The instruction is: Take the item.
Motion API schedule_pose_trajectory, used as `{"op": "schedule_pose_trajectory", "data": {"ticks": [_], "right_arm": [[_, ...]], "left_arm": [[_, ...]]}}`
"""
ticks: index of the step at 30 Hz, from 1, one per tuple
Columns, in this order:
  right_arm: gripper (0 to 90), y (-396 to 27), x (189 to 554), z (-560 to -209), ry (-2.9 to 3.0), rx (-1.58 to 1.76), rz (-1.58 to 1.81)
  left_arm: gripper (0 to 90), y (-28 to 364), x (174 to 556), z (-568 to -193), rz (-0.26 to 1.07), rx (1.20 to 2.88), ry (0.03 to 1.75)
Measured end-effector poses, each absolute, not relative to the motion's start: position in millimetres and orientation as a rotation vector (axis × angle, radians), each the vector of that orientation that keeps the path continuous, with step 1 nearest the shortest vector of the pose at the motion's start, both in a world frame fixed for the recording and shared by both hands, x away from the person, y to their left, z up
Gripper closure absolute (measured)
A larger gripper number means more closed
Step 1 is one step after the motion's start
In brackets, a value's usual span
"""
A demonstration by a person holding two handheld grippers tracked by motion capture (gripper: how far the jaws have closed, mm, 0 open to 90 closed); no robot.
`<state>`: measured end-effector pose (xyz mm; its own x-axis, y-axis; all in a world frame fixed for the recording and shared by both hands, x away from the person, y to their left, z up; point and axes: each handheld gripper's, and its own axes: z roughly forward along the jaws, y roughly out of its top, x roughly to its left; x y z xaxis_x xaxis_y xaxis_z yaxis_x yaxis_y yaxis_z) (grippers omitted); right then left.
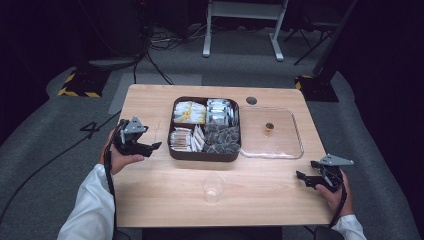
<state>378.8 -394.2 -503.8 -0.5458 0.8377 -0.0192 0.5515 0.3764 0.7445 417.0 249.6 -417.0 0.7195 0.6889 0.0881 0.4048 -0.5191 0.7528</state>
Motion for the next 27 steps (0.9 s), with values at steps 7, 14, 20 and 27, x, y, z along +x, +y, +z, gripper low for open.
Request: {"op": "schedule_pose_trajectory", "data": {"ticks": [7,14,20,27], "right_arm": [[18.4,-394,379,-504,2.247,1.205,0.989],[18.4,-394,379,-504,2.247,1.205,0.989],[18.4,-394,379,-504,2.247,1.204,0.989],[18.4,-394,379,-504,2.246,1.205,0.989]], "left_arm": [[22.2,250,421,-412,0.504,2.174,0.825],[22.2,250,425,-406,0.521,2.169,0.826],[22.2,246,431,-404,0.525,2.177,0.822],[22.2,241,435,-402,0.537,2.186,0.808]]}}
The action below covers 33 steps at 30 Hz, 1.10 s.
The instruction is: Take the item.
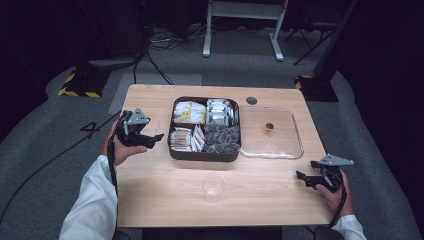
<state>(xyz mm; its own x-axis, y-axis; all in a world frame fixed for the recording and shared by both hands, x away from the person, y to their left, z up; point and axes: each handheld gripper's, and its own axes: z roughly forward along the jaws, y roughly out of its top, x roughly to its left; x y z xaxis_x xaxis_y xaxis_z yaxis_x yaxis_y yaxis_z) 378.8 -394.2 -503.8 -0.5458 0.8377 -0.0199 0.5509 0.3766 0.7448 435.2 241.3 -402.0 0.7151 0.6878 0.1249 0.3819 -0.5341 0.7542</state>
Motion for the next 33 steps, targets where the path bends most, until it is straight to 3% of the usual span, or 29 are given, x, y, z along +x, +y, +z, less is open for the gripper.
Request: {"op": "schedule_pose_trajectory", "data": {"ticks": [20,33], "right_arm": [[18.2,-394,379,-504,2.247,1.206,0.989],[18.1,-394,379,-504,2.247,1.207,0.989]], "left_arm": [[21.2,254,413,-411,0.632,2.140,0.832],[21.8,238,437,-395,0.649,2.173,0.795]]}}
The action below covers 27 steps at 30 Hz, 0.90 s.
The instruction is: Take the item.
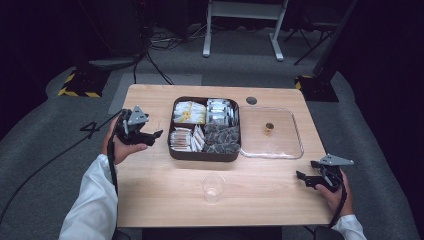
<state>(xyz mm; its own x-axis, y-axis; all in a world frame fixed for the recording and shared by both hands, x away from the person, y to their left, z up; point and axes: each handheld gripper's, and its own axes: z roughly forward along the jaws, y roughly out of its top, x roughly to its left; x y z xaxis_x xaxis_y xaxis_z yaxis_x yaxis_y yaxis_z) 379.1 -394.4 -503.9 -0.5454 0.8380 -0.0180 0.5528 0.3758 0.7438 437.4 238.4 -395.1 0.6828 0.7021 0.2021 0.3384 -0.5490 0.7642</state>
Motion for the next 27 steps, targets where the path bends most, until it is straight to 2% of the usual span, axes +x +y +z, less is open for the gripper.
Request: {"op": "schedule_pose_trajectory", "data": {"ticks": [9,27], "right_arm": [[18.1,-394,379,-504,2.247,1.207,0.988],[18.1,-395,379,-504,2.248,1.207,0.989]], "left_arm": [[21.8,220,456,-388,0.647,2.190,0.763],[22.8,207,478,-389,0.618,2.200,0.769]]}}
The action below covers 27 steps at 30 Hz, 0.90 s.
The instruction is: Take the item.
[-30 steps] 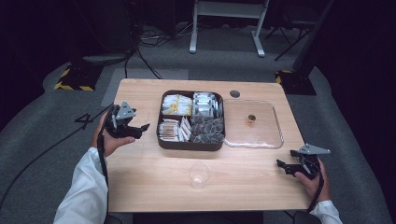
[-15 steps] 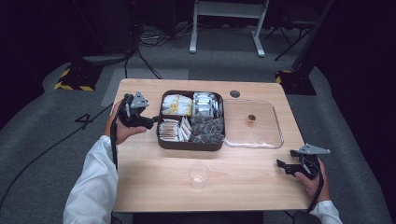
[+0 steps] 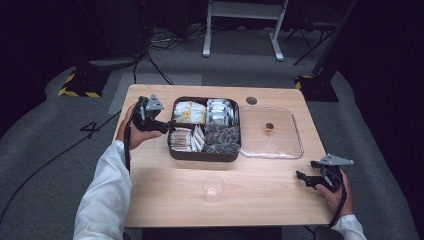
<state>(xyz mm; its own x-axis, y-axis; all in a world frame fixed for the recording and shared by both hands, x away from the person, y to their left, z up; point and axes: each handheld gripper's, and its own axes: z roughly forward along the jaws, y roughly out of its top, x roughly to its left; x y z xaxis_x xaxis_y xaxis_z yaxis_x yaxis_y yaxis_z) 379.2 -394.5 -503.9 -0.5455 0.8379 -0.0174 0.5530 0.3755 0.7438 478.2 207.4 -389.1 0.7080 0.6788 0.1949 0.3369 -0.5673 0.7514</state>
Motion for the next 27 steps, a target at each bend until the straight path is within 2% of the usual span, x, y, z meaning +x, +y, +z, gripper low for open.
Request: {"op": "schedule_pose_trajectory", "data": {"ticks": [27], "right_arm": [[18.2,-394,379,-504,2.247,1.206,0.988]], "left_arm": [[23.9,189,513,-393,0.583,2.225,0.798]]}}
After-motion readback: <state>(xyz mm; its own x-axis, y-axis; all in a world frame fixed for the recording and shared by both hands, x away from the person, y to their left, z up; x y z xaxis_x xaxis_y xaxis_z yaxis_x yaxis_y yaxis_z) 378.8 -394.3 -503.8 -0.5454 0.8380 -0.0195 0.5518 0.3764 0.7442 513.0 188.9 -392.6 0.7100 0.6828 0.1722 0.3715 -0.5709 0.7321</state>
